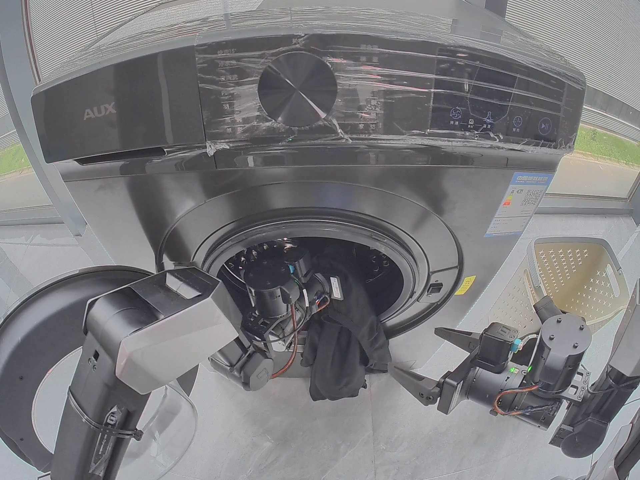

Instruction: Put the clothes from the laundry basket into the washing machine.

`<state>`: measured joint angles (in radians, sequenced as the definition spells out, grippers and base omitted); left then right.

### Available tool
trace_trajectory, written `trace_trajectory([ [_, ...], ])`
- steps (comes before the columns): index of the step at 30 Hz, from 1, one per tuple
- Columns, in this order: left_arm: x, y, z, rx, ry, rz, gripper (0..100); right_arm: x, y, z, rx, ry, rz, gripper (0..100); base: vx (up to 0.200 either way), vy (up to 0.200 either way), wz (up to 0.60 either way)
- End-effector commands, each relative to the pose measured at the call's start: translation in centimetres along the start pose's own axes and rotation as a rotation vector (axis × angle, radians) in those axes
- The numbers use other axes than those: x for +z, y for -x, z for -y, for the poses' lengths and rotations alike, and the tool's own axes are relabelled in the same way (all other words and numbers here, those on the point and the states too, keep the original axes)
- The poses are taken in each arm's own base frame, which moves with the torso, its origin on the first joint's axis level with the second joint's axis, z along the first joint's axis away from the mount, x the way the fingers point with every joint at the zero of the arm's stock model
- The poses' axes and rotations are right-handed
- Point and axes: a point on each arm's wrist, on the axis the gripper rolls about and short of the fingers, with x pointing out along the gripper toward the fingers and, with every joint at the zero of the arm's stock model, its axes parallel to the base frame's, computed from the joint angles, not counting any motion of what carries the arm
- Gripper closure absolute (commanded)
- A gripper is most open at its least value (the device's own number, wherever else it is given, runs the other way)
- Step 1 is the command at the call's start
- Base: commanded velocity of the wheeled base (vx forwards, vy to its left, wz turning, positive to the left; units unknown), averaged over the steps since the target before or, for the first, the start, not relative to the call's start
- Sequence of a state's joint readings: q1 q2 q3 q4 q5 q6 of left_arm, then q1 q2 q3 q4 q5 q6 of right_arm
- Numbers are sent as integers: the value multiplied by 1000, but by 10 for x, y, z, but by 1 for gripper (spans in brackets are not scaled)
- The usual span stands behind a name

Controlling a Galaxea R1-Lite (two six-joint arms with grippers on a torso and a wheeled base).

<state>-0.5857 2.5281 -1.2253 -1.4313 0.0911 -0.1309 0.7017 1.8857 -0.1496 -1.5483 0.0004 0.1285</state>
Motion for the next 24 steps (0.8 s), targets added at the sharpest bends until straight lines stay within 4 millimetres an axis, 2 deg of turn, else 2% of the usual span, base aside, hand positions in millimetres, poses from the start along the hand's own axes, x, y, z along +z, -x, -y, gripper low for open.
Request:
trace_trajectory([
  [1,-16,-28,-14,59,0,5,100,-6,-3,2,-7,-4,-25,0,0,0,0],
  [8,-14,-55,-26,105,-2,6,100,-3,-5,2,-6,-18,-11,0,0,0,0],
  [10,-3,-68,-35,144,-1,32,100,-2,-4,1,-3,-21,-5,0,0,0,0],
  [15,7,-86,-39,182,12,29,100,0,-3,0,2,-22,3,0,0,0,0],
  [17,7,-94,-40,194,15,30,100,2,-3,-1,5,-23,12,0,0,0,0],
  [18,-1,-95,-41,206,12,5,100,2,-3,0,5,-25,12,0,0,0,0],
  [24,-10,-95,-49,232,5,-45,100,3,-3,2,0,-39,16,0,0,0,0],
])
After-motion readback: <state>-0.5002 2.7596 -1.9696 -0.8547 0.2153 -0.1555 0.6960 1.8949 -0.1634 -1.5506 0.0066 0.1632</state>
